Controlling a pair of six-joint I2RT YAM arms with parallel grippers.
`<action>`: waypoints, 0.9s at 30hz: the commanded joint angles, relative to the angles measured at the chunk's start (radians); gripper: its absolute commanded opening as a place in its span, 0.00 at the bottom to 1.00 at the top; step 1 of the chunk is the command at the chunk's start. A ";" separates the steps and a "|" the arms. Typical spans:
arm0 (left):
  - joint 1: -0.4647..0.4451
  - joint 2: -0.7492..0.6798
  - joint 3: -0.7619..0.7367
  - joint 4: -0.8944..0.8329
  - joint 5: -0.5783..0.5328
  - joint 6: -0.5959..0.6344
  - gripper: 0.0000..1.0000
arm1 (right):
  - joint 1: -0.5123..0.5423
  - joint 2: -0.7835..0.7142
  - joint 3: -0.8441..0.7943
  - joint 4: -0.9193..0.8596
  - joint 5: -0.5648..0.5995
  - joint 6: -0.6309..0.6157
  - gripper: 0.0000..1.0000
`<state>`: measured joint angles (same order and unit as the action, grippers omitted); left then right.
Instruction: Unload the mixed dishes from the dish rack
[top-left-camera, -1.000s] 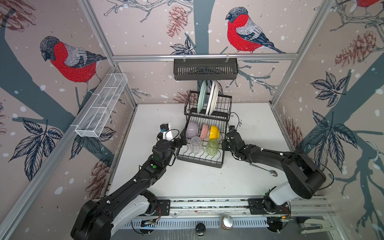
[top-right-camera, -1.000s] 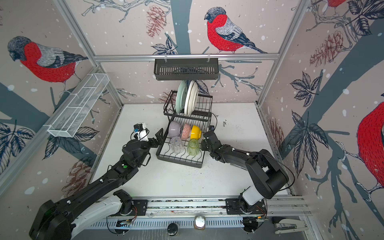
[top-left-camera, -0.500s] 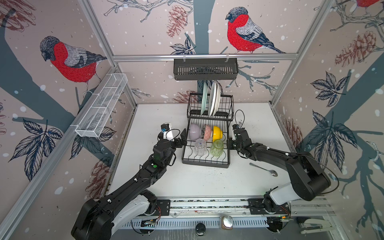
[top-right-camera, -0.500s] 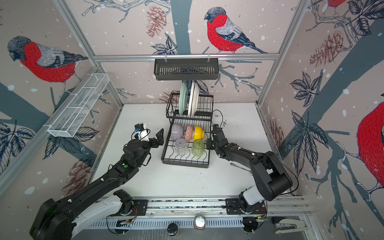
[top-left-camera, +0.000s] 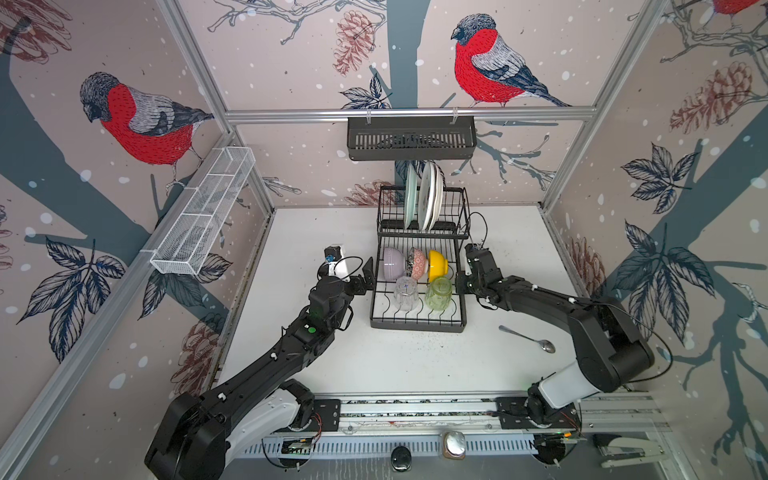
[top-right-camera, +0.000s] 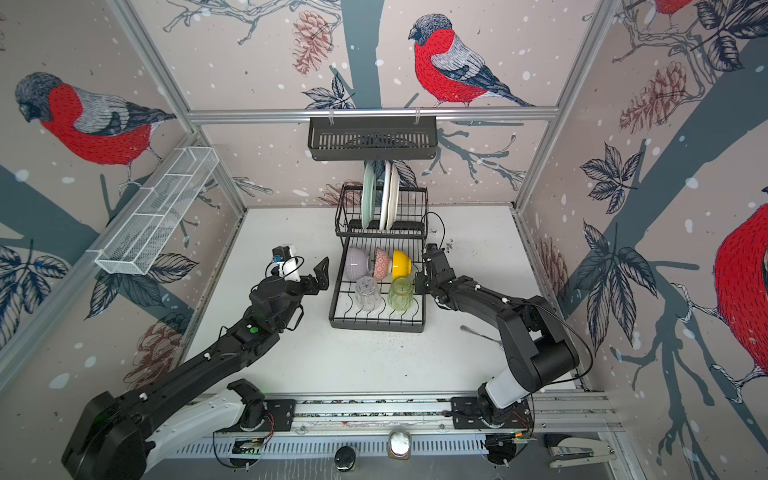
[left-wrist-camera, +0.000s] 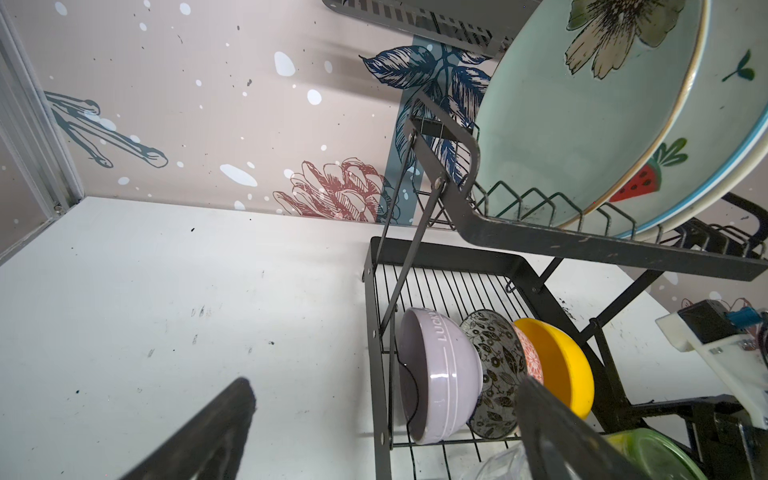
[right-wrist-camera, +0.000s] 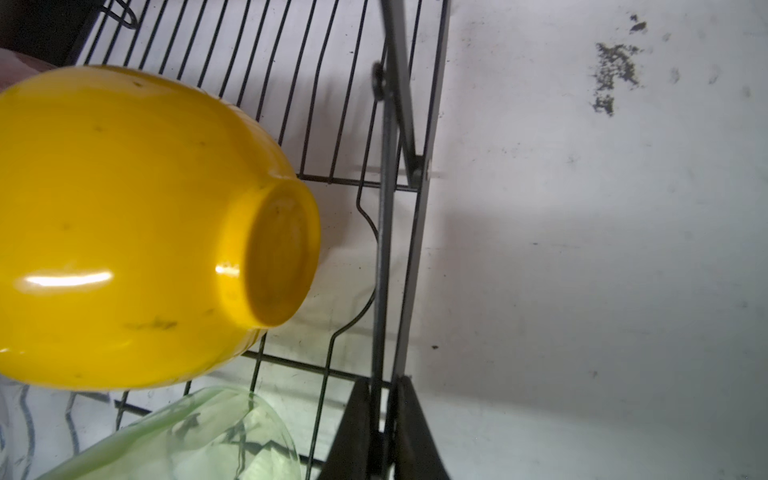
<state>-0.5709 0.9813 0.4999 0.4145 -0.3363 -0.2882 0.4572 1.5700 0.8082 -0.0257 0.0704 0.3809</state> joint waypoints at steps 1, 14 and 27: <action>0.000 0.006 0.009 0.016 0.008 0.003 0.98 | -0.012 0.029 0.000 -0.177 0.134 -0.037 0.00; 0.001 0.030 0.028 0.010 0.042 -0.011 0.98 | -0.071 -0.010 0.002 -0.191 0.171 -0.021 0.00; 0.000 0.035 0.031 -0.005 0.061 -0.017 0.98 | -0.076 -0.066 0.056 -0.252 0.056 0.072 0.02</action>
<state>-0.5709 1.0161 0.5224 0.4038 -0.2882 -0.2993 0.3855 1.5272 0.8433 -0.1699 0.0948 0.3649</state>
